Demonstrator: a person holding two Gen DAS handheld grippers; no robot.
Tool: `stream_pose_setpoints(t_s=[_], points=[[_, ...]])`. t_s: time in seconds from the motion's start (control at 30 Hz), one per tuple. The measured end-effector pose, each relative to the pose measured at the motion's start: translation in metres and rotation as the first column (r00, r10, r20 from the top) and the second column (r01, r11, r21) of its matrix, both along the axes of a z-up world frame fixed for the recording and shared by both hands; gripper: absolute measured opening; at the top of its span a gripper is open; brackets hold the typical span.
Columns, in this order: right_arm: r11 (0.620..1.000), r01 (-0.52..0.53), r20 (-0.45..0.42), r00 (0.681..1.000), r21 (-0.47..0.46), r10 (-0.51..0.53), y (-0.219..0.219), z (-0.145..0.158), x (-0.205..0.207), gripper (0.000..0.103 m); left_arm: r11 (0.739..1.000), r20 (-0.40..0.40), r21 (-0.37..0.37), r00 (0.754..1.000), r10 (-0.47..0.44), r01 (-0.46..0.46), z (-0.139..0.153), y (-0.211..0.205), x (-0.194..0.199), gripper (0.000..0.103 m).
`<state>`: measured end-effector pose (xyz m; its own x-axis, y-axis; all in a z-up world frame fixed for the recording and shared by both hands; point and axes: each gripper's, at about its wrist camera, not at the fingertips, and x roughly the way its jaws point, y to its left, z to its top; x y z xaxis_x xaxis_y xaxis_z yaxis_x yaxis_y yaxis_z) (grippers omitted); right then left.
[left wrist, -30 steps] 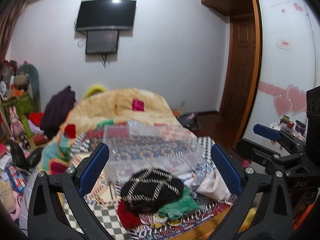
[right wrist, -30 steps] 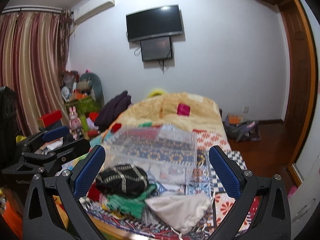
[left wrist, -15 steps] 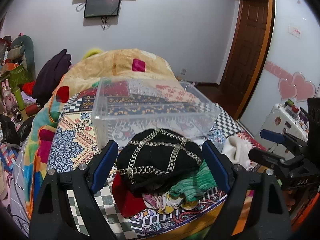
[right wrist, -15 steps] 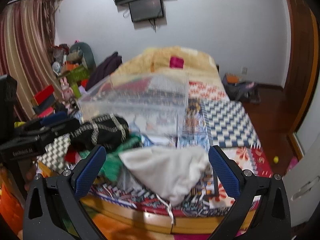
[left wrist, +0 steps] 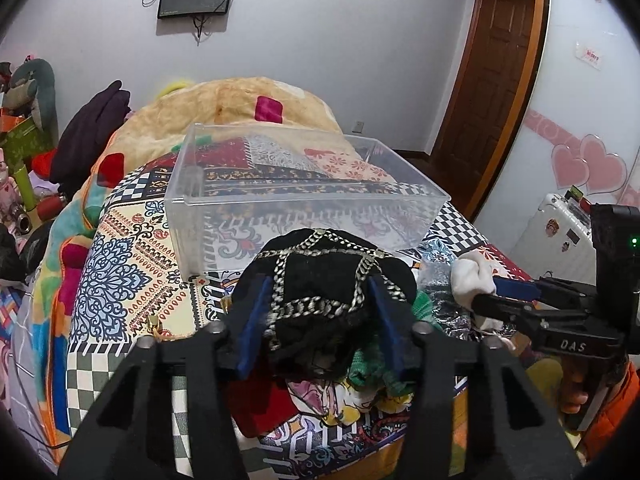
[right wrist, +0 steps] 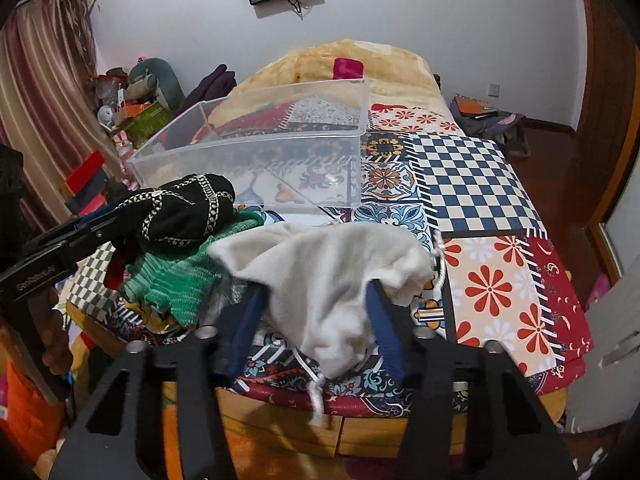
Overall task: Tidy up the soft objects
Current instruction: 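Grasp the white cloth with the right tool while the left tool grasps the black chain-trimmed hat, then carry the white cloth with the right tool while the left tool carries the black hat over the box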
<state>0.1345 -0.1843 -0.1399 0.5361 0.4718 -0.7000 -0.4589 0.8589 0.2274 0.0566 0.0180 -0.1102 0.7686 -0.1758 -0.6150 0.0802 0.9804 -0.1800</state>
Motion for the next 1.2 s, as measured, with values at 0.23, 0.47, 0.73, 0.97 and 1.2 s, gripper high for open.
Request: stream_pose_setpoints(t_s=[0.23,0.47,0.73,0.97,1.2], points=[[1.000,-0.018,0.024,1.000,0.012,0.018,0.005,0.005,-0.002,0.012,1.000,0.008,-0.031,1.000,0.006,-0.006,0.005,0.006,-0.001,0.025],[0.996,-0.024,0.084,0.996,0.081,0.017,0.001,0.027,-0.005,0.007,0.998,0.064,-0.061,0.998,0.010,-0.007,0.025,0.009,-0.009,0.019],[0.999,-0.026,0.157,0.987,0.045,0.019,0.005,0.045,-0.010,0.008,0.998,0.147,-0.051,0.988,0.039,-0.031,0.052,0.012,-0.019,0.018],[1.000,-0.002,0.114,0.994,-0.029,0.005,0.017,0.026,0.003,0.065,0.997,0.173,-0.060,0.983,0.057,-0.047,0.059,0.018,-0.025,0.018],[0.993,0.012,0.035,0.999,-0.114,-0.008,0.027,-0.002,0.028,0.034,0.996,0.152,-0.071,0.986,0.062,-0.052,0.053,0.019,-0.021,0.018]])
